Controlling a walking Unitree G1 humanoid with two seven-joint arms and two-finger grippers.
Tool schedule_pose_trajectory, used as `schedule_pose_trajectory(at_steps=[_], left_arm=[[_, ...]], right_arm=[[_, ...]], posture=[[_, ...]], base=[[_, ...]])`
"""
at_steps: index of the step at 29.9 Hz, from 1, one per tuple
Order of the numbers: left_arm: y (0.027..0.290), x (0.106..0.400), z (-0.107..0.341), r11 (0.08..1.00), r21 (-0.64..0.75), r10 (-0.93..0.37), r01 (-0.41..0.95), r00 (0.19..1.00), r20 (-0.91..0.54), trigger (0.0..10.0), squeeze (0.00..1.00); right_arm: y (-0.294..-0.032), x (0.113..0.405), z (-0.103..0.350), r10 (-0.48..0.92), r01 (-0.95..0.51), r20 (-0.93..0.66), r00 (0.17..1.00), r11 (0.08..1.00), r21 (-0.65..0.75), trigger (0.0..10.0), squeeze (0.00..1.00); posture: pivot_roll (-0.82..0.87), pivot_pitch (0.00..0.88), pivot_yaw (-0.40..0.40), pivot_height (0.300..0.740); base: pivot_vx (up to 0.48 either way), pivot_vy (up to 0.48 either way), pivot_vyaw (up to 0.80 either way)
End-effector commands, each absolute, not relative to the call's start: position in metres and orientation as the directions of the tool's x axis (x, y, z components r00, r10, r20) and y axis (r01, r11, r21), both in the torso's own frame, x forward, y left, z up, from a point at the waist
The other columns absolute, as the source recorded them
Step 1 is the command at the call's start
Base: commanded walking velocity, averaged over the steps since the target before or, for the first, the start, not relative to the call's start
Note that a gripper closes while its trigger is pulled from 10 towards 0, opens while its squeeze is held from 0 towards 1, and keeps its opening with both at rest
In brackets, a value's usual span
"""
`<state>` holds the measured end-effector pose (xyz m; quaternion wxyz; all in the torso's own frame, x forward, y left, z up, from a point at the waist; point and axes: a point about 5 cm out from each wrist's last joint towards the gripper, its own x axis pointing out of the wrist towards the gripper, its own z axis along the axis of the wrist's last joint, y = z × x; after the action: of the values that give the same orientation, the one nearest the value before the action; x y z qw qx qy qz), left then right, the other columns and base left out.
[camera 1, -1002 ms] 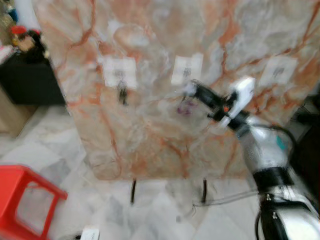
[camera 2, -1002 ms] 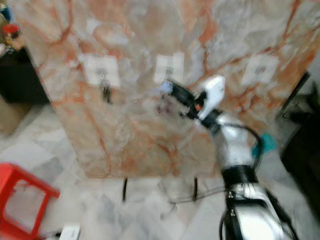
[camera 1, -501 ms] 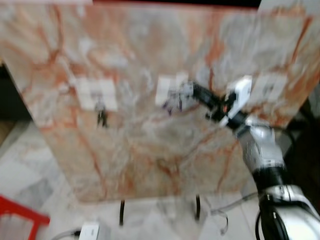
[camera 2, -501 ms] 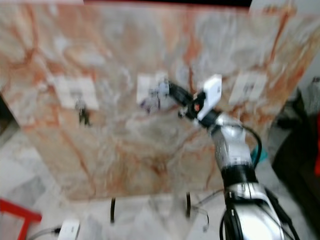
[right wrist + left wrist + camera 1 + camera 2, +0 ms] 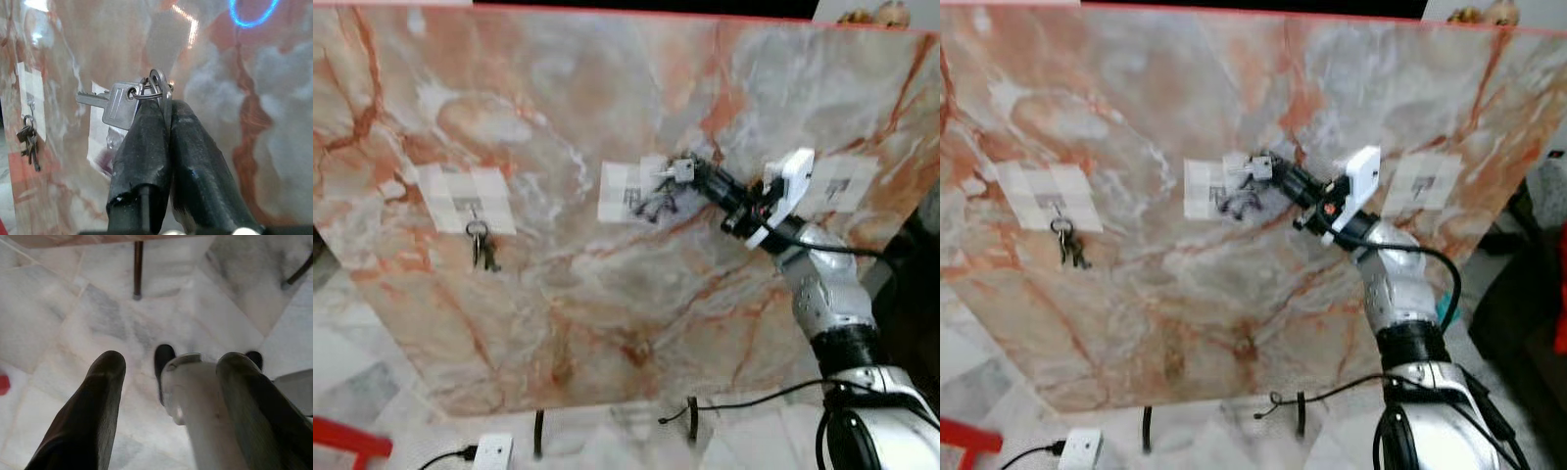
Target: Hang keys on a hook
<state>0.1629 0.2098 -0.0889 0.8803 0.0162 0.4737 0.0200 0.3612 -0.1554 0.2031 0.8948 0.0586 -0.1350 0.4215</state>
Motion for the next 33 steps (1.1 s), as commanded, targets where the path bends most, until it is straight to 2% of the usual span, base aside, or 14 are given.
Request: schedule_pose_trajectory(at_steps=[1, 14, 18, 25, 33], left_arm=[[0.208, 0.156, -0.092, 0.999, 0.040, 0.051, -0.032, 0.529, -0.847, 10.0, 0.00], [0.186, 0.161, -0.094, 0.999, 0.031, 0.033, -0.011, 0.523, -0.852, 10.0, 0.00], [0.196, 0.155, -0.095, 0.999, 0.040, 0.043, -0.018, 0.516, -0.856, 10.0, 0.00], [0.236, 0.140, -0.092, 0.997, 0.068, 0.081, -0.045, 0.504, -0.860, 10.0, 0.00], [0.244, 0.149, -0.087, 0.996, 0.074, 0.089, -0.049, 0.511, -0.855, 10.0, 0.00]], right_arm=[[-0.157, 0.361, 0.212, 0.747, -0.777, 0.308, 0.589, 0.628, -0.038, 10.0, 0.00], [-0.147, 0.355, 0.203, 0.809, -0.830, 0.259, 0.527, 0.556, -0.047, 10.0, 0.00], [-0.145, 0.355, 0.200, 0.815, -0.833, 0.244, 0.526, 0.551, -0.044, 10.0, 0.00], [-0.148, 0.356, 0.196, 0.805, -0.818, 0.219, 0.552, 0.573, -0.045, 10.0, 0.00], [-0.153, 0.357, 0.190, 0.778, -0.789, 0.198, 0.597, 0.614, -0.034, 10.0, 0.00]], posture=[[0.01, 0.000, -0.083, 0.740], [0.00, 0.000, -0.078, 0.740], [0.01, 0.000, -0.079, 0.740], [0.00, 0.000, -0.081, 0.740], [0.00, 0.000, -0.078, 0.740]], base=[[0.000, 0.000, 0.79], [0.000, 0.000, 0.68], [0.000, 0.000, 0.00], [0.000, 0.000, 0.00], [0.000, 0.000, 0.00]])
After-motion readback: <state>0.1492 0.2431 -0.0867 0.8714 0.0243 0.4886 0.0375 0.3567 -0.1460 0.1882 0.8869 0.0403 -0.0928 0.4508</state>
